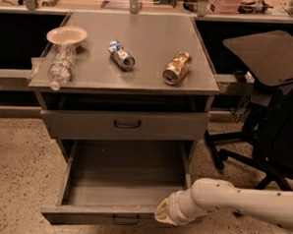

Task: Close middle drawer

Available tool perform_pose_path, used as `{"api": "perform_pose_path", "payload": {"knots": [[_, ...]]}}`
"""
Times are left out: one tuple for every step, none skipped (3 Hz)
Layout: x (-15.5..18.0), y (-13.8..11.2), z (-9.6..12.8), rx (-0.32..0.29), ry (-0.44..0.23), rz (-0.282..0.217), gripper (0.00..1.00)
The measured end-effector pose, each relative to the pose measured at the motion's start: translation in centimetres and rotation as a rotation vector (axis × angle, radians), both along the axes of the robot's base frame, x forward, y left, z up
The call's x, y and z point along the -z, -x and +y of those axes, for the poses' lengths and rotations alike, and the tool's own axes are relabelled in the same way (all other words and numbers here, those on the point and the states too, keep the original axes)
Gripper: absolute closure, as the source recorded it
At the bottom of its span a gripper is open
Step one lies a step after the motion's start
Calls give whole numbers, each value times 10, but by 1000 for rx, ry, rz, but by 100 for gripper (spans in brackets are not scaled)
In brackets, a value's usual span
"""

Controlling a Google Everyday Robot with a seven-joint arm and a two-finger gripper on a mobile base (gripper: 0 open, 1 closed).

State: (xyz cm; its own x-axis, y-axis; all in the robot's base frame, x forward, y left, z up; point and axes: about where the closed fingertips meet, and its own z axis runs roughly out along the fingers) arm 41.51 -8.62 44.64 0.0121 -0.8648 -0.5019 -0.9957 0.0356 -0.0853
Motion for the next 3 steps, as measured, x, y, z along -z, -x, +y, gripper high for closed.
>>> {"api": "perform_pose_path", "payload": {"knots": [[1,0,-1,3,6,5,100],[0,-1,1,-2,7,18,100],[-9,11,21,-36,-19,124,100]]}}
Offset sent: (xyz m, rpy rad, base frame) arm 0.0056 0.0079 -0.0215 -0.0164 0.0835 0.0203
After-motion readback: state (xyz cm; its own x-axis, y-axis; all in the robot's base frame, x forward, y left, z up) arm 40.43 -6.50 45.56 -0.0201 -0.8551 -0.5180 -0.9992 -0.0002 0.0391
